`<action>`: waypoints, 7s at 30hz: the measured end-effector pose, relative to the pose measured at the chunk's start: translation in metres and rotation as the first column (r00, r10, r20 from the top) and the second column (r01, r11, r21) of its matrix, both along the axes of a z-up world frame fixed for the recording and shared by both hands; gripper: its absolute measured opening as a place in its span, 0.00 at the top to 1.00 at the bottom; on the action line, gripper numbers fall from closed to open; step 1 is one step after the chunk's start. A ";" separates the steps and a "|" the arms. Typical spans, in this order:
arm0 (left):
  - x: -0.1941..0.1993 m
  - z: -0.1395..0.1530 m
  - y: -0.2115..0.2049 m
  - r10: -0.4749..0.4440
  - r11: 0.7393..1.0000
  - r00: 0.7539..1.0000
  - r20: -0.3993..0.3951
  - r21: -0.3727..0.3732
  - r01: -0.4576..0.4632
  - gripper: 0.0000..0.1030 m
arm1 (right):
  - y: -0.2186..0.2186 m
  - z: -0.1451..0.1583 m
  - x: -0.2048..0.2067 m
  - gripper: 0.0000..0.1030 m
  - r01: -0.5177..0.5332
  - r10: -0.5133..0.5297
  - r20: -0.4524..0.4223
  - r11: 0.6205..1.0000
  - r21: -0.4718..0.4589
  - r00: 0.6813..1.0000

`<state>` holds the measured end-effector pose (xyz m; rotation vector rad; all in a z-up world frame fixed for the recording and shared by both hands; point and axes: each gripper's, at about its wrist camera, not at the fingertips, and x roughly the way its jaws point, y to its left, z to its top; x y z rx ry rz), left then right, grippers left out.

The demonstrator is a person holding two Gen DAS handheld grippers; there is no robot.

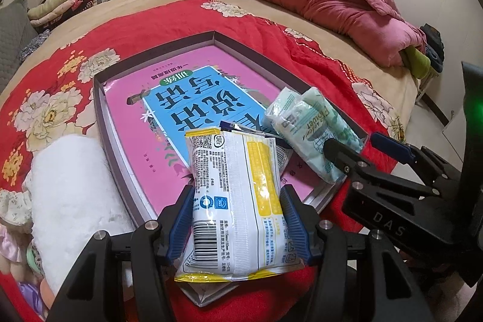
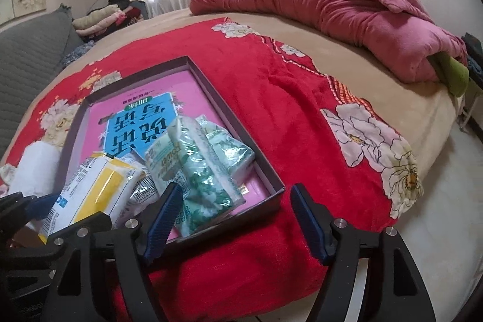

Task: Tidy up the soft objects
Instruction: 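Open right tool to drop the tissue pack while left tool releases the yellow bag, then withdraw both tools from the tray back toward the pile of soft items, then grasp the beige makeup sponge with the right tool, then grasp the cream plush teddy bear with left tool while right tool holds the sponge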

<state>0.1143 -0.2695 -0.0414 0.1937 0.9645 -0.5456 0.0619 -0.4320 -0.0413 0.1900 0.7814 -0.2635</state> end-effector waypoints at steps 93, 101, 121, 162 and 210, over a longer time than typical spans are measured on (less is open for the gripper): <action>-0.076 0.071 0.172 0.269 0.954 0.961 0.061 -0.156 -0.257 0.40 | 0.119 0.016 -0.012 0.26 -0.289 0.270 -0.110 0.927 -0.237 0.957; -0.079 0.071 0.202 0.332 0.933 0.941 0.060 -0.168 -0.318 0.40 | 0.143 0.048 -0.026 0.26 -0.332 0.338 -0.016 0.915 -0.230 0.941; -0.073 0.067 0.296 0.497 0.856 0.866 0.049 -0.192 -0.480 0.40 | 0.253 0.081 -0.063 0.26 -0.573 0.609 0.022 0.756 -0.316 0.793; 0.019 0.008 0.304 0.485 0.848 0.872 -0.064 -0.209 -0.487 0.40 | 0.339 -0.031 -0.009 0.53 -0.678 0.697 -0.221 0.490 -0.547 0.683; 0.027 0.007 0.332 0.452 0.797 0.874 -0.178 -0.360 -0.485 0.69 | 0.309 -0.007 -0.010 0.56 -0.679 0.724 -0.088 0.588 -0.439 0.684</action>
